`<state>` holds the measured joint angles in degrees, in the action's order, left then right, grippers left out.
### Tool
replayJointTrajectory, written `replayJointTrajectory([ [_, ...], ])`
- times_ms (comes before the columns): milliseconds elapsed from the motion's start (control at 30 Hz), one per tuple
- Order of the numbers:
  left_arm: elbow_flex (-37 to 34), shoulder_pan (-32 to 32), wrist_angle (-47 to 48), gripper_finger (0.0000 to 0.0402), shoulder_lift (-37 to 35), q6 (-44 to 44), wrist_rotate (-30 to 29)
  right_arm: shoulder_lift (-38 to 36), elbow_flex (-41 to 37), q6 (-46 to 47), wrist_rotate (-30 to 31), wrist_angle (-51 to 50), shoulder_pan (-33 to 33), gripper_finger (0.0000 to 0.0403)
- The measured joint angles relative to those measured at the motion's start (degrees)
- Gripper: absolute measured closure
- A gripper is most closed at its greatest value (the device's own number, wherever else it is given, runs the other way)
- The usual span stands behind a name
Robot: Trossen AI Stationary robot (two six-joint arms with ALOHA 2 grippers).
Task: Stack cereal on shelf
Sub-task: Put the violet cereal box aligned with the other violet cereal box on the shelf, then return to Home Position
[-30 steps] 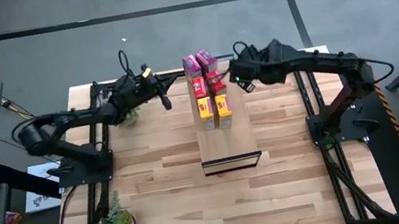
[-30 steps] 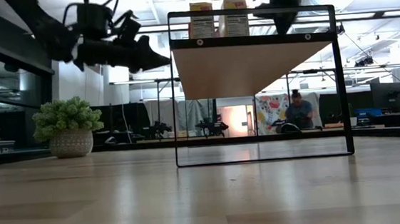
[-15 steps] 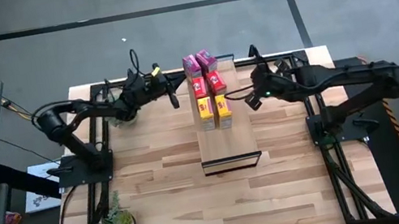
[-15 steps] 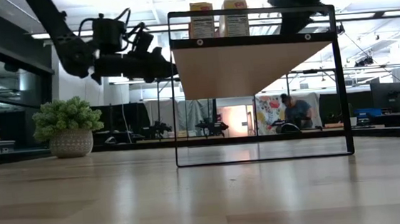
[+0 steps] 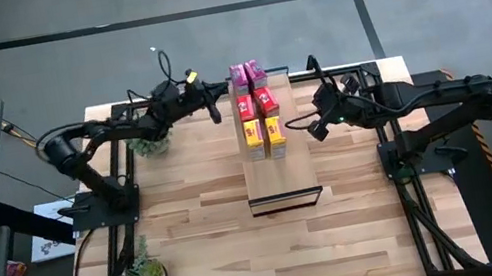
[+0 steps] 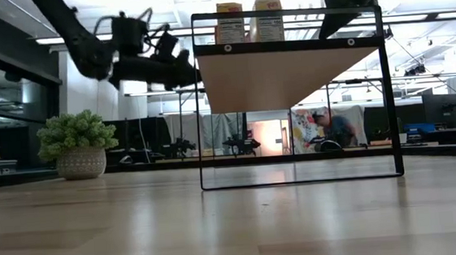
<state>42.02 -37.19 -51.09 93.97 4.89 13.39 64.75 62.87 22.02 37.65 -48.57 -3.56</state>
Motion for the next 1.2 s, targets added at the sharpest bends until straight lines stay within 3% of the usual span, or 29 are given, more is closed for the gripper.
replayJointTrajectory([
  [167, 0.0, 0.2, 13.4, 0.0401, -9.7, 0.3, 2.4, 0.0, 0.0, -1.3, 0.2, -1.5, 0.7, 0.0401],
  [300, -2.6, 5.7, 24.0, 0.0401, -18.5, 0.9, 5.1, 0.0, 0.0, -1.5, 0.4, -3.4, 0.7, 0.0401],
  [433, -10.6, 17.6, 22.3, 0.0401, -27.4, 1.2, 4.8, 0.0, 0.0, -2.2, 1.8, -3.8, 0.7, 0.0401],
  [533, -17.3, 27.3, 17.8, 0.0401, -34.2, 1.5, 1.2, 0.0, 0.0, -3.0, 1.9, -3.6, 0.7, 0.0401],
  [633, -24.0, 33.2, 13.6, 0.0401, -41.6, 2.1, -1.3, 0.0, 0.0, -2.8, 1.3, -3.5, 0.7, 0.0401],
  [767, -33.6, 33.0, 10.8, 0.0401, -53.8, 0.4, -5.4, 0.0, 0.0, -2.5, 0.0, -3.5, 0.7, 0.0401],
  [900, -41.0, 32.1, 11.0, 0.0401, -65.0, -2.4, -4.9, 0.0, 0.0, -2.4, -3.6, -3.5, 0.7, 0.0401],
  [1033, -41.1, 32.1, 21.3, 0.0401, -73.3, -2.9, -4.7, 0.0, 0.0, -2.6, -6.9, -3.6, 2.1, 0.0401],
  [1200, -41.4, 32.7, 28.4, 0.0401, -78.3, -2.6, -4.6, -1.5, -0.1, -0.8, -10.3, -4.6, 5.8, 0.0401],
])
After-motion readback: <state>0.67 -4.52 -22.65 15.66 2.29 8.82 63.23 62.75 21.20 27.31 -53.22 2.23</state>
